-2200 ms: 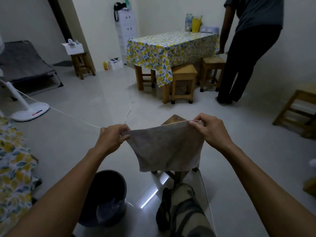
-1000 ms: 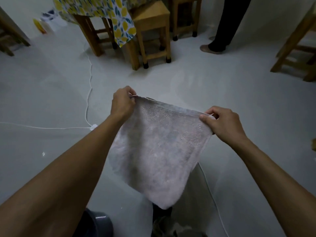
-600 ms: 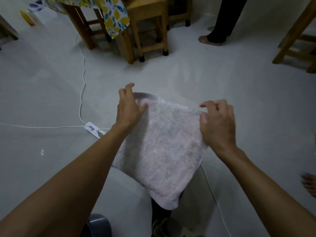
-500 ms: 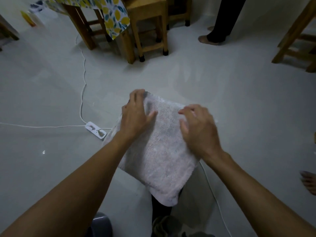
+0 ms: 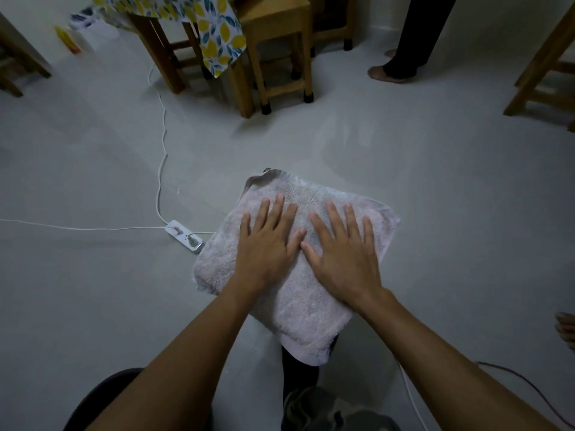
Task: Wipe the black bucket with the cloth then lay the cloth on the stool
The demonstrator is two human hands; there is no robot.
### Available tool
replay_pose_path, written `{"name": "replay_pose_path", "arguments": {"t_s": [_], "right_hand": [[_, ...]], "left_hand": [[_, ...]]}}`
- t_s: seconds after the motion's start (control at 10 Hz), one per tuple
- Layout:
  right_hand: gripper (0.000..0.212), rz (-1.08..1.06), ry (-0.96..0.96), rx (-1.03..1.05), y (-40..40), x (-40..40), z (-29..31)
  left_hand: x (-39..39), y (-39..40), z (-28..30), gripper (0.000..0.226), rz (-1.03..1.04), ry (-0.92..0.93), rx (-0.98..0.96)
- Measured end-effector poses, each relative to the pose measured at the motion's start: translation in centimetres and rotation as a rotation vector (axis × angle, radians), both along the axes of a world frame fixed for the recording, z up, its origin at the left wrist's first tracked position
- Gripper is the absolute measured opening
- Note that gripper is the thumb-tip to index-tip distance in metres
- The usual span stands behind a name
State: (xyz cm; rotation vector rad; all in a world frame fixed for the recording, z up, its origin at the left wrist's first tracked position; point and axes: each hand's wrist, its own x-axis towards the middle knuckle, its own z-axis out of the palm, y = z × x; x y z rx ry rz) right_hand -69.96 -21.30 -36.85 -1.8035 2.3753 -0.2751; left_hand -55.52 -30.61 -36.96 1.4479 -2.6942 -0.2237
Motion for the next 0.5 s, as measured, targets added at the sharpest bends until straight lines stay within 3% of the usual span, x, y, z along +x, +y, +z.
{"name": "replay_pose_path", "arguments": {"t_s": [0.3, 0.5], "right_hand": [[0.067, 0.049, -0.072, 0.172, 0.8, 1.6, 4.3], [0.063, 0.155, -0.033, 0.108, 4.7, 5.1, 9.8]], "left_hand": [[1.3, 3.4, 3.7, 0.047, 0.039, -0.086, 0.041], [5.7, 8.2, 9.6, 0.057, 0.178, -0.167, 0.003]]}}
